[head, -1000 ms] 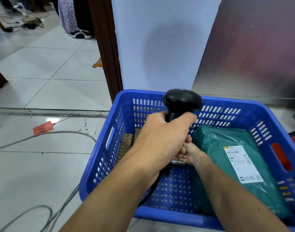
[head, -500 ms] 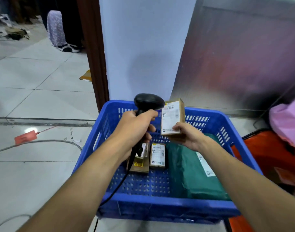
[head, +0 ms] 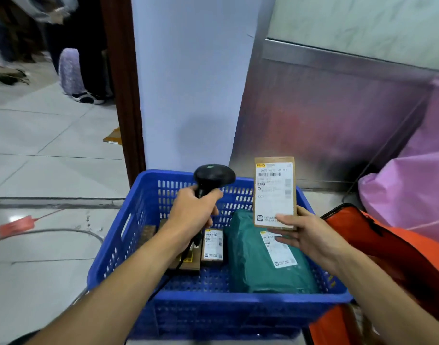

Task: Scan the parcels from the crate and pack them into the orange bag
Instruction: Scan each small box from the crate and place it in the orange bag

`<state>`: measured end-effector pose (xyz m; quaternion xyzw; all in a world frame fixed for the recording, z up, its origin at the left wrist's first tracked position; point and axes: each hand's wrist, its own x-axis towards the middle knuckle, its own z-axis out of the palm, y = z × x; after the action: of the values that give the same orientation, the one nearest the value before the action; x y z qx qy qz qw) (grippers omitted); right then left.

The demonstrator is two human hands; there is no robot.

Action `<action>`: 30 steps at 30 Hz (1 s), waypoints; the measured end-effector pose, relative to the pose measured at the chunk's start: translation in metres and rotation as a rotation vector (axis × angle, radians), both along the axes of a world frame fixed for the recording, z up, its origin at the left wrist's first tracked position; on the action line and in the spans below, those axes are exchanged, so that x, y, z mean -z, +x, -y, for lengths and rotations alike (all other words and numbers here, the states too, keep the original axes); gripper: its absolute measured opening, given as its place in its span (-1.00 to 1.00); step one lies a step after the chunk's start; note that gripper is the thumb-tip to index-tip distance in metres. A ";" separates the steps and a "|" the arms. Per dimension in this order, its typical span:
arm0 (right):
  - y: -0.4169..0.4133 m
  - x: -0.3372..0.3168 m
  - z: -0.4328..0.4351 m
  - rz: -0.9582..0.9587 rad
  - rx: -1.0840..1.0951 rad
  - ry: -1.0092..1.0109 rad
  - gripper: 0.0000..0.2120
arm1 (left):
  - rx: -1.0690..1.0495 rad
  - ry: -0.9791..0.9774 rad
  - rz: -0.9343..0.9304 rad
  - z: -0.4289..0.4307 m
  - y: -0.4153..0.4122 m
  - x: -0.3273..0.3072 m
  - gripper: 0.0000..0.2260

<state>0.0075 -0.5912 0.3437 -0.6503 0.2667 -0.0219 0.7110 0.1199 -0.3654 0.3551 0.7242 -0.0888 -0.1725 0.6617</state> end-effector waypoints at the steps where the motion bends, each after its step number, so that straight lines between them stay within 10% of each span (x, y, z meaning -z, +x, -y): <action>1: 0.000 0.005 -0.002 -0.002 0.025 0.008 -0.64 | 0.004 -0.002 0.007 0.000 -0.003 0.000 -0.85; 19: 0.015 0.026 0.025 0.059 0.294 0.103 -0.64 | 0.054 -0.197 -0.026 -0.004 -0.030 0.009 -0.55; 30: 0.017 0.036 0.024 0.007 0.315 0.127 -0.53 | 0.041 -0.200 -0.075 0.003 -0.052 0.007 -0.76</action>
<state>0.0242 -0.6149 0.3073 -0.5544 0.3636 -0.1183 0.7392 0.0683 -0.3684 0.3480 0.6456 -0.0955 -0.2032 0.7299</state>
